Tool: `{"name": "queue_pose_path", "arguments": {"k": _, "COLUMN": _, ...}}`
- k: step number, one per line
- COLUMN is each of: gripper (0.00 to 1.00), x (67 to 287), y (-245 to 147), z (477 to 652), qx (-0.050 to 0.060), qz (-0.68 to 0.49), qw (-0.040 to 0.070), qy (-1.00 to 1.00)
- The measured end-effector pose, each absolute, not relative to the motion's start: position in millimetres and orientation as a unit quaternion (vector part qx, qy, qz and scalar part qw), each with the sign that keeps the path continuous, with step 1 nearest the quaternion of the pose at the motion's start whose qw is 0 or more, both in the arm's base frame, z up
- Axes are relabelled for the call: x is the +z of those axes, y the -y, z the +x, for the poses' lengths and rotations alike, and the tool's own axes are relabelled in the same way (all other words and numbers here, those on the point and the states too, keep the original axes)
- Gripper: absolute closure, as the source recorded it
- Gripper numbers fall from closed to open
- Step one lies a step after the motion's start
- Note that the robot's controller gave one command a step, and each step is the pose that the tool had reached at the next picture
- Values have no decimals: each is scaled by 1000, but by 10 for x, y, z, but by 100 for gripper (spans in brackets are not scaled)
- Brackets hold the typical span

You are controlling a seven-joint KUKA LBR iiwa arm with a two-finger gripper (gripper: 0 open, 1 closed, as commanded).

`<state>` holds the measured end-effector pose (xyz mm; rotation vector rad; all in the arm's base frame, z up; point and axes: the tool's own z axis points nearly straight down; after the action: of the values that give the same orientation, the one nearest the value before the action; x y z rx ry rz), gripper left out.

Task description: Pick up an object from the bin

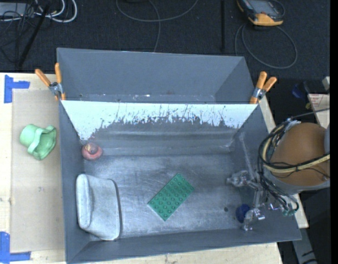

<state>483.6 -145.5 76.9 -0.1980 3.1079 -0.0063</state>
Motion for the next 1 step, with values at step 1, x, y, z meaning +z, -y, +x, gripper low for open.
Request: {"name": "queue_pose_path", "arguments": {"k": 1, "gripper": 100, "x": 765, "y": 1466, "z": 4756, "qx": 0, "qz": -66, "qw": -3, "qy": -998}}
